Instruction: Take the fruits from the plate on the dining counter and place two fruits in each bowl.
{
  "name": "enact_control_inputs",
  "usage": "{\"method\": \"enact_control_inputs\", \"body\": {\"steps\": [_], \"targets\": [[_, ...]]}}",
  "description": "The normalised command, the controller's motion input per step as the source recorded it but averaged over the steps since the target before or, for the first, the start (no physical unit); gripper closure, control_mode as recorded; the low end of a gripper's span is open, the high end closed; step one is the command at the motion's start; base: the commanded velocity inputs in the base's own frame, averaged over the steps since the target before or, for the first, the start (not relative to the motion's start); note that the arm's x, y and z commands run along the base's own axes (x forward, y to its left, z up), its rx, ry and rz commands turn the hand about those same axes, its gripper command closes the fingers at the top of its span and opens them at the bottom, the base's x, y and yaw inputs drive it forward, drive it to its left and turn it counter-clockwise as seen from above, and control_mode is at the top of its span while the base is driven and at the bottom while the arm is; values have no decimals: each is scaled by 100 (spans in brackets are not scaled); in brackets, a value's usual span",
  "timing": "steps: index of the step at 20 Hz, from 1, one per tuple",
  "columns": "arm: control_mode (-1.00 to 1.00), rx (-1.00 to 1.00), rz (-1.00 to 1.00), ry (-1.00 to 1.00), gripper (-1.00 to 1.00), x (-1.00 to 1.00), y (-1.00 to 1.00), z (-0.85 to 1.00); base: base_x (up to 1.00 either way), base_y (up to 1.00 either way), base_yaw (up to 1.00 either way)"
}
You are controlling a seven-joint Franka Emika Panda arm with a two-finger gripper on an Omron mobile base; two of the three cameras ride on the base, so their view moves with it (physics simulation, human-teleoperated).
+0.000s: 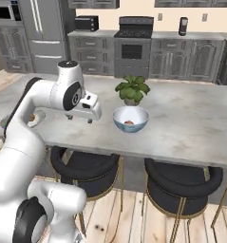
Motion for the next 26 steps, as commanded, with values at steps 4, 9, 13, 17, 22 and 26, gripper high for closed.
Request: {"method": "enact_control_inputs", "body": {"steps": [4,9,13,17,22,26], "targets": [[100,0,0,0,-100,0,0,0,-24,100,0],[100,0,0,0,-100,0,0,0,-3,100,0],[100,0,0,0,-100,0,0,0,2,100,2],[100,0,0,0,-100,0,0,0,3,77,7],[100,0,0,0,-100,0,0,0,25,-2,0],[100,0,0,0,-100,0,0,0,35,-70,0]]}}
